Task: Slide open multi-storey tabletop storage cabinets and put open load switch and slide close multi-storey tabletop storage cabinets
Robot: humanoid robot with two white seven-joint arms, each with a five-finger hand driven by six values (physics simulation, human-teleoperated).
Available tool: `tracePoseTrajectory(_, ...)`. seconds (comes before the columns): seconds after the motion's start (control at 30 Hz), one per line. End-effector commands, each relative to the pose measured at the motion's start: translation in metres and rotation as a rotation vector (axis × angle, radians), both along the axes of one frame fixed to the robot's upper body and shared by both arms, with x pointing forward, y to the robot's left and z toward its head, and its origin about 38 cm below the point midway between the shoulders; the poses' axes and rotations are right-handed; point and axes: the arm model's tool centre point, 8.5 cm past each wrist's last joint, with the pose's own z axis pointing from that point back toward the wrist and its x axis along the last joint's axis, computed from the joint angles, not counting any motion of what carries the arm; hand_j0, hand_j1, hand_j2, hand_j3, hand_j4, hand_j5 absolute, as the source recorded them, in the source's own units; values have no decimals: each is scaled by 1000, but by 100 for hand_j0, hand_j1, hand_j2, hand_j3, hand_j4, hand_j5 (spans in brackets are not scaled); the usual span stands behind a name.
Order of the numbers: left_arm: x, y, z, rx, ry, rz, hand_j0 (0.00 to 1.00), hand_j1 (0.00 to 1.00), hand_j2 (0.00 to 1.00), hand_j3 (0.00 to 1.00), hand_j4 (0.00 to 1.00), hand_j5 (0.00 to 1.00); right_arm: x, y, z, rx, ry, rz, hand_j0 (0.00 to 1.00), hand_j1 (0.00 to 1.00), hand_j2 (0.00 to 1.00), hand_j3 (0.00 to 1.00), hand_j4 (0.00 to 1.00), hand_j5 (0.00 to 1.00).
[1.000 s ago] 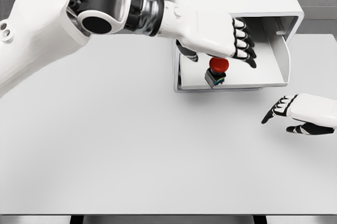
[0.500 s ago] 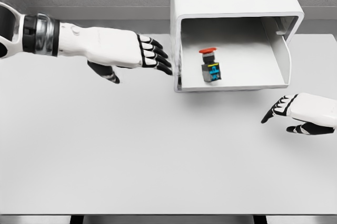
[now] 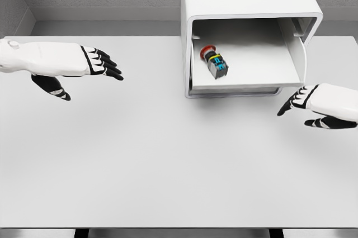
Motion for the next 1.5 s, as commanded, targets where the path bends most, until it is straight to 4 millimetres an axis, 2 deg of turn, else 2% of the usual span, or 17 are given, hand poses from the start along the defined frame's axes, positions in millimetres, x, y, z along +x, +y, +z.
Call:
tracePoseTrajectory(0.0, 0, 0, 0, -2, 3, 3, 100, 100, 100, 100, 100, 100, 1, 1, 0, 10, 1, 0, 73, 73, 73, 73, 73, 73)
tracePoseTrajectory(0.1, 0, -2, -2, -1, 5, -3, 100, 100, 100, 100, 100, 100, 7, 13, 1, 16, -4, 32, 73, 73, 73, 73, 73, 73)
tracePoseTrajectory(0.17, 0, -4, -5, -3, 13, -8, 100, 100, 100, 100, 100, 100, 9, 14, 2, 17, -6, 34, 73, 73, 73, 73, 73, 73)
tracePoseTrajectory(0.27, -1, -4, -9, -1, 21, -8, 100, 100, 100, 100, 100, 100, 13, 28, -5, 14, 9, 73, 73, 73, 73, 73, 73, 73)
tracePoseTrajectory(0.4, -2, -5, -14, -1, 34, -9, 100, 100, 100, 100, 100, 100, 19, 34, 2, 22, -13, 82, 74, 74, 74, 74, 74, 74)
tracePoseTrajectory(0.77, -2, -6, -18, 11, 39, -13, 100, 100, 100, 100, 100, 100, 44, 33, 5, 25, -32, 54, 77, 77, 77, 77, 77, 77)
tracePoseTrajectory(0.93, -2, -8, -20, 19, 37, -18, 100, 100, 100, 100, 100, 100, 55, 45, -2, 16, -21, 71, 77, 77, 77, 77, 77, 77)
tracePoseTrajectory(1.0, -2, -9, -21, 17, 37, -21, 100, 100, 100, 100, 100, 100, 57, 49, -2, 17, -23, 80, 77, 77, 77, 77, 77, 77)
tracePoseTrajectory(1.27, -1, -9, -21, 18, 37, -19, 100, 100, 100, 100, 100, 100, 59, 47, -3, 15, -21, 71, 78, 78, 78, 78, 78, 78)
tracePoseTrajectory(1.3, -2, -9, -21, 17, 37, -21, 100, 100, 100, 100, 100, 100, 56, 48, -3, 7, -21, 79, 100, 100, 100, 100, 100, 100)
tracePoseTrajectory(1.47, -1, -11, -19, 11, 34, -25, 100, 100, 100, 100, 100, 100, 51, 54, -5, 8, -18, 100, 100, 100, 100, 100, 100, 100)
